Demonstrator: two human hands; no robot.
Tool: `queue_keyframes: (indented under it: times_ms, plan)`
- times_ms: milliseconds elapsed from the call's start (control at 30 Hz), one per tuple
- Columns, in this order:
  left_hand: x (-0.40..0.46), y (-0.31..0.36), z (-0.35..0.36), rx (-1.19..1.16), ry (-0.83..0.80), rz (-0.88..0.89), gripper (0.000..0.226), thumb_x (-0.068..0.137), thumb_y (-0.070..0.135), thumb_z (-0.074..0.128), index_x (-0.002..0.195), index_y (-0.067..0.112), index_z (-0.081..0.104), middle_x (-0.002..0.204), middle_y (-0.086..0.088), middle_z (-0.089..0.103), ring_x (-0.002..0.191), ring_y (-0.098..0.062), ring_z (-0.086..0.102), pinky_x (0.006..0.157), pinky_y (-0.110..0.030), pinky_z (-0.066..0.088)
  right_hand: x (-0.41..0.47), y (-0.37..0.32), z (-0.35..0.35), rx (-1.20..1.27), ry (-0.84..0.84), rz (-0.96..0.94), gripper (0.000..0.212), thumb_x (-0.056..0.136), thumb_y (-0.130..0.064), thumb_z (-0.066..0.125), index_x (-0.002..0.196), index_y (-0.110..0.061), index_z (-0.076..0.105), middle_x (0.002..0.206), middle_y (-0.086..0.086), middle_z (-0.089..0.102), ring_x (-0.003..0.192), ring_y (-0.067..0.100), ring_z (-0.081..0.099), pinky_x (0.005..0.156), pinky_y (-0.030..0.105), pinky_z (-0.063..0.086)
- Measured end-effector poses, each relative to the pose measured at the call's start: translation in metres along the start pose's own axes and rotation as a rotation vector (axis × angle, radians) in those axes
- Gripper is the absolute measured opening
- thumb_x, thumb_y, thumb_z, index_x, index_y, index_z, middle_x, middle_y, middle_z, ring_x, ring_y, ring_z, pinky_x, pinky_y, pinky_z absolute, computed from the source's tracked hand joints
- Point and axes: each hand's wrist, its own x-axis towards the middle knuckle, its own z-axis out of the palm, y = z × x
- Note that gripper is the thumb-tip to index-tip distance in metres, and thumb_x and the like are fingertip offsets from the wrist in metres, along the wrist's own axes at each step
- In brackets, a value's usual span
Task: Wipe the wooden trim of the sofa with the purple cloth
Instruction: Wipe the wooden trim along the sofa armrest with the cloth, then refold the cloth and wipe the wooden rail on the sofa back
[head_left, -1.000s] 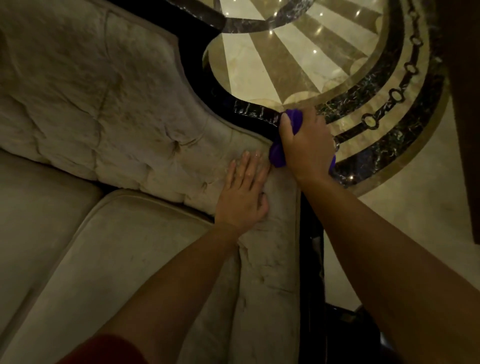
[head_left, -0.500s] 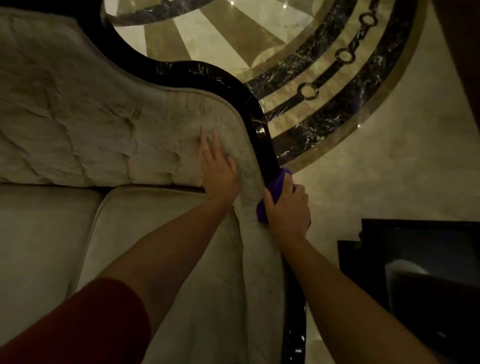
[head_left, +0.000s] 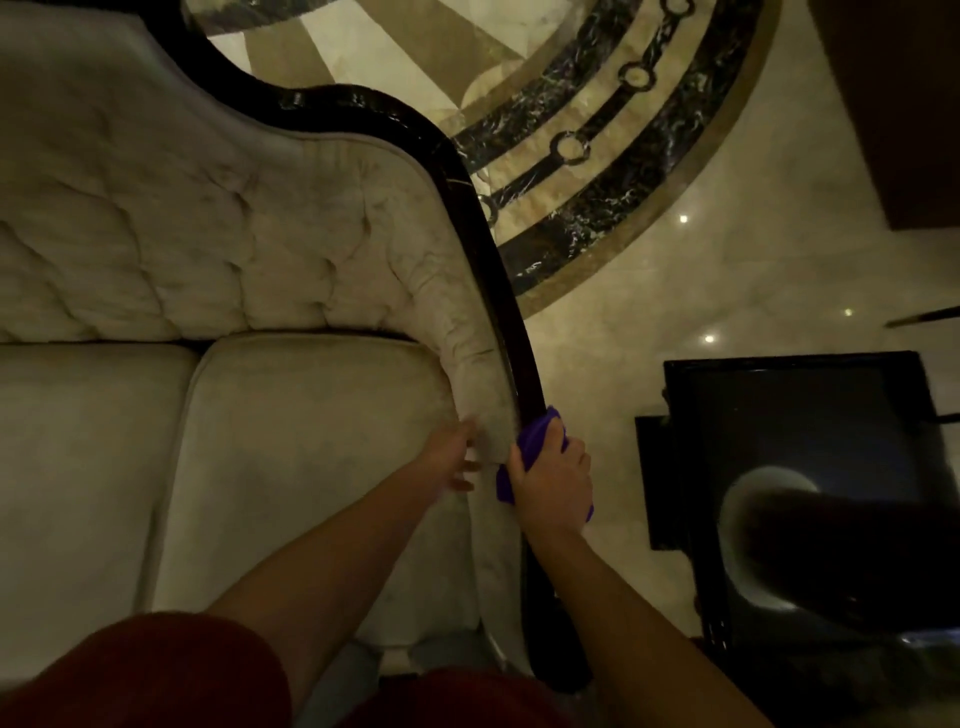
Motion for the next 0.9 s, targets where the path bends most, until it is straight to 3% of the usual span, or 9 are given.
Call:
queue_keyframes:
  times_ms: [100,167,267,333,400,500,633,733,900]
  plan:
    - [-0.025,-0.007,-0.008,-0.201,-0.049,0.036,0.052,0.106,0.047,0.044,0.146,0.014,0.049,0.138,-0.014,0.062,0.117,-0.034,0.065,0.094,-0.047,0.052,-0.026,0.018,-0.004,-0.030,-0.101,0.036,0.076,0.100,-0.063,0.047,0.157,-0.015,0.030,0.141,0.016,0.054,0.125,0.032,0.056,0.098,0.045,0.054]
    - [-0.046,0.001,-0.011,-0.321,-0.035,0.080,0.048,0.108,0.039,0.040,0.144,0.009,0.049,0.136,-0.016,0.061,0.108,-0.032,0.065,0.089,-0.044,0.052,-0.039,0.025,-0.010,-0.057,-0.168,0.053,0.076,0.099,-0.066,0.046,0.155,-0.016,0.033,0.139,0.014,0.057,0.121,0.030,0.060,0.096,0.044,0.056]
    - [-0.084,0.017,-0.023,-0.421,-0.077,0.144,0.030,0.108,0.030,0.041,0.116,0.008,0.061,0.123,-0.020,0.058,0.087,-0.027,0.062,0.076,-0.039,0.050,-0.035,0.021,-0.037,-0.043,-0.334,0.051,0.066,0.099,-0.056,0.057,0.145,-0.011,0.041,0.133,0.015,0.062,0.116,0.032,0.064,0.095,0.042,0.056]
    - [-0.105,0.024,-0.039,-0.439,-0.105,0.189,0.025,0.108,0.029,0.043,0.100,0.013,0.060,0.118,-0.019,0.059,0.085,-0.026,0.062,0.079,-0.040,0.050,-0.022,0.009,-0.064,-0.071,-0.443,0.031,0.065,0.095,-0.054,0.065,0.138,-0.008,0.049,0.129,0.015,0.064,0.109,0.030,0.065,0.091,0.039,0.056]
    - [-0.120,0.028,-0.059,-0.410,-0.092,0.259,0.024,0.108,0.030,0.043,0.107,0.013,0.059,0.117,-0.017,0.064,0.089,-0.025,0.065,0.085,-0.042,0.052,-0.011,-0.015,-0.093,-0.045,-0.418,-0.001,0.067,0.088,-0.061,0.068,0.130,-0.010,0.056,0.122,0.013,0.066,0.099,0.027,0.062,0.085,0.038,0.054]
    - [-0.145,0.026,-0.089,-0.353,-0.088,0.333,0.034,0.108,0.034,0.044,0.131,0.011,0.054,0.118,-0.013,0.069,0.093,-0.024,0.069,0.085,-0.040,0.054,-0.013,-0.067,-0.122,0.142,-0.292,-0.079,0.065,0.082,-0.063,0.071,0.126,-0.015,0.059,0.117,0.010,0.066,0.099,0.026,0.062,0.086,0.038,0.052]
    - [-0.195,0.007,-0.122,-0.252,-0.140,0.419,0.034,0.106,0.042,0.048,0.121,0.016,0.063,0.117,-0.009,0.073,0.096,-0.026,0.074,0.088,-0.046,0.057,-0.053,-0.147,-0.137,0.380,-0.251,-0.233,0.056,0.082,-0.070,0.068,0.110,-0.022,0.063,0.105,0.001,0.067,0.085,0.015,0.064,0.071,0.034,0.050]
    - [-0.238,-0.020,-0.157,-0.211,-0.117,0.512,0.045,0.101,0.053,0.052,0.123,0.019,0.069,0.113,-0.007,0.078,0.098,-0.028,0.078,0.086,-0.050,0.062,-0.113,-0.199,-0.131,0.589,-0.273,-0.338,0.053,0.081,-0.075,0.059,0.102,-0.028,0.068,0.102,0.001,0.073,0.090,0.021,0.072,0.084,0.044,0.061]
    - [-0.304,-0.074,-0.240,-0.309,-0.007,0.690,0.045,0.094,0.057,0.063,0.121,0.022,0.071,0.114,-0.003,0.079,0.103,-0.026,0.076,0.080,-0.046,0.065,-0.222,-0.269,-0.098,0.806,-0.387,-0.384,0.047,0.096,-0.069,0.043,0.092,-0.036,0.075,0.098,-0.007,0.077,0.095,0.017,0.072,0.089,0.040,0.058]
